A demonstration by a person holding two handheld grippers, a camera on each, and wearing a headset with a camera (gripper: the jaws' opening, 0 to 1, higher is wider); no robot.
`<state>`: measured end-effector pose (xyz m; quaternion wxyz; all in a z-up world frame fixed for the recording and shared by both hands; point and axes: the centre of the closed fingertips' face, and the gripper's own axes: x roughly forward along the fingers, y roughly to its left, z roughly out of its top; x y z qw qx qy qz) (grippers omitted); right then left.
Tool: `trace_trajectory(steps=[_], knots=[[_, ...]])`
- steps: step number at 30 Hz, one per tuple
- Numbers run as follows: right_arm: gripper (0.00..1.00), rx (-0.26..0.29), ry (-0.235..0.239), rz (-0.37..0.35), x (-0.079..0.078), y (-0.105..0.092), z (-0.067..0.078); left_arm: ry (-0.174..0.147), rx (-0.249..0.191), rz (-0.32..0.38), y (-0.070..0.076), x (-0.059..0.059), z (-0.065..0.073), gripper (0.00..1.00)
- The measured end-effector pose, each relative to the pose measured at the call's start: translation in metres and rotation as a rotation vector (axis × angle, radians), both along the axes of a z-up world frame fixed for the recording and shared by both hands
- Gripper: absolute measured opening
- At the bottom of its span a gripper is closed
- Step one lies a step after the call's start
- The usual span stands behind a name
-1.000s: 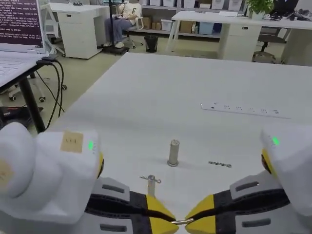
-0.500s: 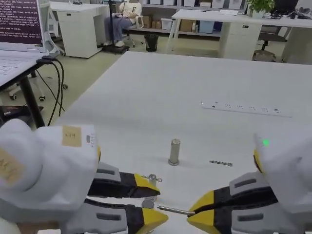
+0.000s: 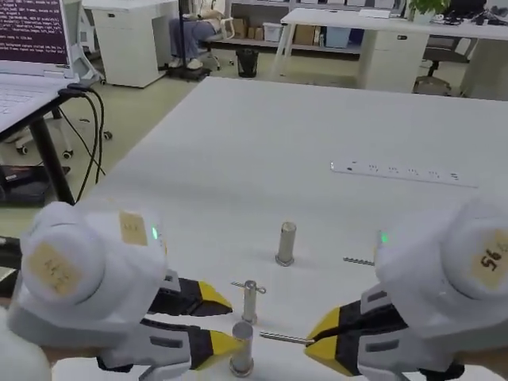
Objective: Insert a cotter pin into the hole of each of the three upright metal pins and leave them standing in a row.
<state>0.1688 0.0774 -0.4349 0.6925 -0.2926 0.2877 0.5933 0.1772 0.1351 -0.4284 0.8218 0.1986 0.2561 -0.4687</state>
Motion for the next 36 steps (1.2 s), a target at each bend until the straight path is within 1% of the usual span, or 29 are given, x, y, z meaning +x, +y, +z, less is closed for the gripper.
trace_trajectory(steps=[3, 8, 11, 14, 16, 20, 23, 25, 31, 33, 36], knots=[[0.00, -0.007, -0.002, 0.001, 0.002, 0.002, -0.002, 0.009, -0.010, -0.011, -0.002, 0.000, -0.001, 0.17], [0.00, -0.029, -0.010, 0.016, 0.005, 0.002, -0.005, 0.017, -0.010, -0.028, -0.005, 0.002, -0.003, 0.16], [0.00, -0.019, -0.003, 0.026, 0.004, 0.005, -0.005, 0.026, -0.002, -0.042, -0.006, 0.001, -0.007, 0.13], [0.00, -0.026, -0.007, 0.033, 0.004, 0.005, -0.005, 0.032, -0.010, -0.046, -0.008, 0.000, -0.007, 0.10], [0.00, -0.013, 0.007, 0.033, 0.003, 0.007, -0.005, 0.034, -0.015, -0.051, -0.009, -0.001, -0.007, 0.10], [0.00, -0.007, -0.006, 0.042, 0.003, 0.010, -0.005, 0.043, -0.021, -0.054, -0.009, -0.001, -0.008, 0.10], [0.00, -0.007, -0.001, 0.042, 0.003, 0.011, -0.006, 0.050, -0.027, -0.056, -0.008, -0.001, -0.008, 0.10], [0.00, -0.001, 0.029, 0.017, 0.003, 0.011, -0.007, 0.051, -0.030, -0.058, -0.008, -0.001, -0.009, 0.10], [0.00, 0.005, 0.026, 0.022, 0.003, 0.012, -0.008, 0.064, -0.051, -0.041, -0.008, -0.002, -0.009, 0.09], [0.00, 0.007, 0.029, 0.023, 0.003, 0.014, -0.010, 0.050, -0.053, -0.048, -0.009, -0.002, -0.009, 0.09], [0.00, 0.014, 0.029, 0.024, 0.002, 0.016, -0.010, 0.059, -0.063, -0.039, -0.009, -0.002, -0.009, 0.09]])
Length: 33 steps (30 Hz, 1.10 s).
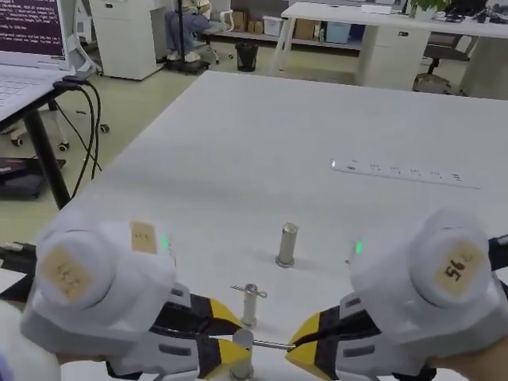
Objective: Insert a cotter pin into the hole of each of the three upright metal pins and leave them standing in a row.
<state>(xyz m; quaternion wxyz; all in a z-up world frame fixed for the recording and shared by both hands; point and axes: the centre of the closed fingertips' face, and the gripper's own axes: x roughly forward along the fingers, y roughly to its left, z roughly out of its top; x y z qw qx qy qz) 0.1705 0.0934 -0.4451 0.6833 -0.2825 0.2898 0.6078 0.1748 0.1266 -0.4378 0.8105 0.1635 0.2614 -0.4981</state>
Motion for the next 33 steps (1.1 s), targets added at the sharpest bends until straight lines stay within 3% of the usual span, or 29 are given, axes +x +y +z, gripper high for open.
trace_trajectory(steps=[17, 28, 33], knots=[[0.00, 0.029, -0.004, 0.041, -0.001, 0.016, 0.003, 0.010, -0.003, -0.008, -0.007, 0.001, 0.000, 0.09], [0.00, 0.034, -0.012, 0.095, -0.003, 0.022, 0.001, -0.013, 0.006, -0.032, -0.010, 0.003, 0.002, 0.09], [0.00, 0.036, 0.008, 0.088, -0.004, 0.021, 0.000, -0.019, 0.011, -0.037, -0.009, 0.001, 0.002, 0.09]])
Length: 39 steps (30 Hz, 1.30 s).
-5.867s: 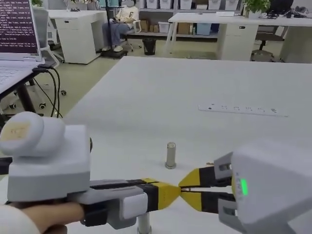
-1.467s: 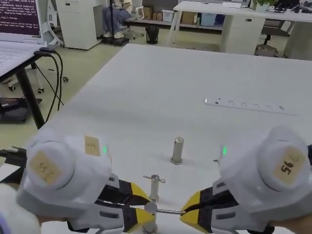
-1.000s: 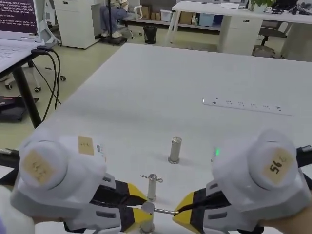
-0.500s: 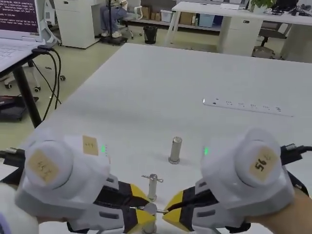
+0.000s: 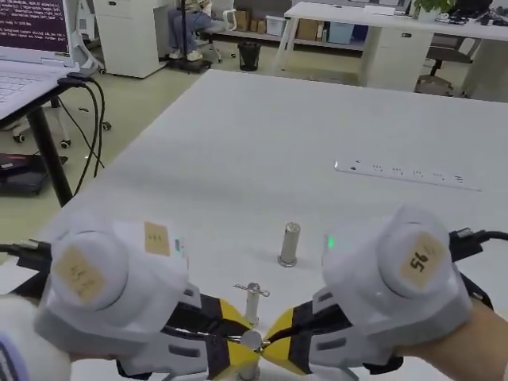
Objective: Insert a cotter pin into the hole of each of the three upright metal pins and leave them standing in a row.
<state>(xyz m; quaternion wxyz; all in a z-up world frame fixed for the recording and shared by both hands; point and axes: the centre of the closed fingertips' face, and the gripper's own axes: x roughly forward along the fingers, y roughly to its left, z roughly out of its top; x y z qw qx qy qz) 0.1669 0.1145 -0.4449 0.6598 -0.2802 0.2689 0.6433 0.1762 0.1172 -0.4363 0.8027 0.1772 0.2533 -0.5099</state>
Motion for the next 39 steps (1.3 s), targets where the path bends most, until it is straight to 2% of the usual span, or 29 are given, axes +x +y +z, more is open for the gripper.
trace_trajectory(steps=[6, 9, 10, 13, 17, 20, 22, 26, 28, 29, 30, 32, 36, 39], knots=[[0.00, 0.016, -0.006, -0.005, 0.000, 0.000, -0.001, 0.022, -0.005, 0.026, 0.001, -0.001, 0.000, 0.10], [0.00, 0.026, -0.012, -0.001, -0.001, 0.000, -0.001, 0.022, -0.007, 0.017, 0.003, -0.002, 0.000, 0.10], [0.00, 0.035, -0.013, -0.006, -0.001, 0.001, -0.003, 0.037, -0.015, 0.019, 0.005, -0.003, 0.000, 0.10], [0.12, 0.058, -0.004, -0.046, 0.000, 0.000, -0.007, 0.038, -0.021, 0.001, 0.008, -0.007, 0.004, 0.13], [0.16, 0.072, 0.012, -0.080, -0.002, -0.004, -0.018, 0.044, -0.031, -0.002, 0.014, -0.014, 0.008, 0.28], [0.24, 0.135, 0.046, -0.135, -0.003, 0.000, -0.020, 0.049, -0.038, 0.022, 0.019, -0.020, 0.009, 0.40], [0.26, 0.180, 0.071, -0.158, -0.004, 0.004, -0.018, 0.076, -0.088, 0.063, 0.020, -0.023, 0.012, 0.43], [0.25, 0.254, 0.113, -0.196, -0.004, 0.011, -0.015, 0.086, -0.131, 0.102, 0.027, -0.028, 0.016, 0.53], [0.25, 0.272, 0.136, -0.208, -0.003, 0.015, -0.016, 0.119, -0.155, 0.137, 0.030, -0.031, 0.016, 0.54], [0.25, 0.296, 0.125, -0.200, -0.003, 0.017, -0.015, 0.143, -0.171, 0.153, 0.030, -0.034, 0.017, 0.54], [0.24, 0.309, 0.118, -0.199, -0.002, 0.020, -0.014, 0.139, -0.177, 0.143, 0.030, -0.036, 0.019, 0.53], [0.24, 0.335, 0.133, -0.205, -0.002, 0.025, -0.012, 0.148, -0.181, 0.136, 0.030, -0.042, 0.020, 0.54], [0.23, 0.331, 0.120, -0.207, 0.000, 0.027, -0.015, 0.134, -0.191, 0.139, 0.028, -0.047, 0.022, 0.67], [0.23, 0.331, 0.131, -0.218, 0.002, 0.028, -0.020, 0.127, -0.178, 0.142, 0.028, -0.051, 0.016, 0.72]])
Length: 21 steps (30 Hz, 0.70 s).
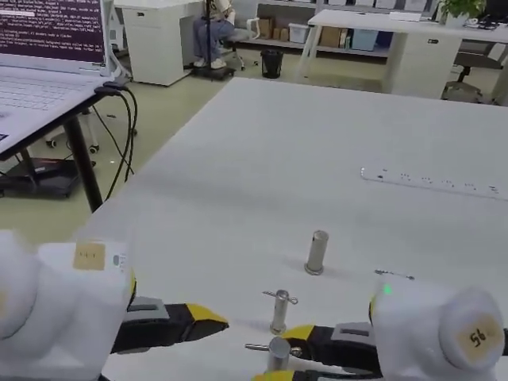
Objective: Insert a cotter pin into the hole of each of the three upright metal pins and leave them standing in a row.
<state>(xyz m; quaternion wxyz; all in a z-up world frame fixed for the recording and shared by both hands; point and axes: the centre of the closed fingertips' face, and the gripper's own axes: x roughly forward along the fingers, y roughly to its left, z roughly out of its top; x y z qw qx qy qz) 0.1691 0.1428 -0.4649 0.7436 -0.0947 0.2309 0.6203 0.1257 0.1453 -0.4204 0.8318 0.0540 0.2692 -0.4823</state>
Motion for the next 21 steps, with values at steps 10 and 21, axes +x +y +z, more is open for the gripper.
trace_trajectory(steps=[10, 21], knots=[[0.11, -0.011, -0.010, -0.001, 0.0000, 0.0029, -0.0086, 0.010, 0.010, 0.057, 0.0039, -0.0008, -0.0065, 0.86], [0.08, -0.050, -0.082, 0.036, -0.0006, 0.0026, -0.0063, 0.005, -0.029, 0.107, 0.0047, 0.0022, 0.0004, 0.94]])
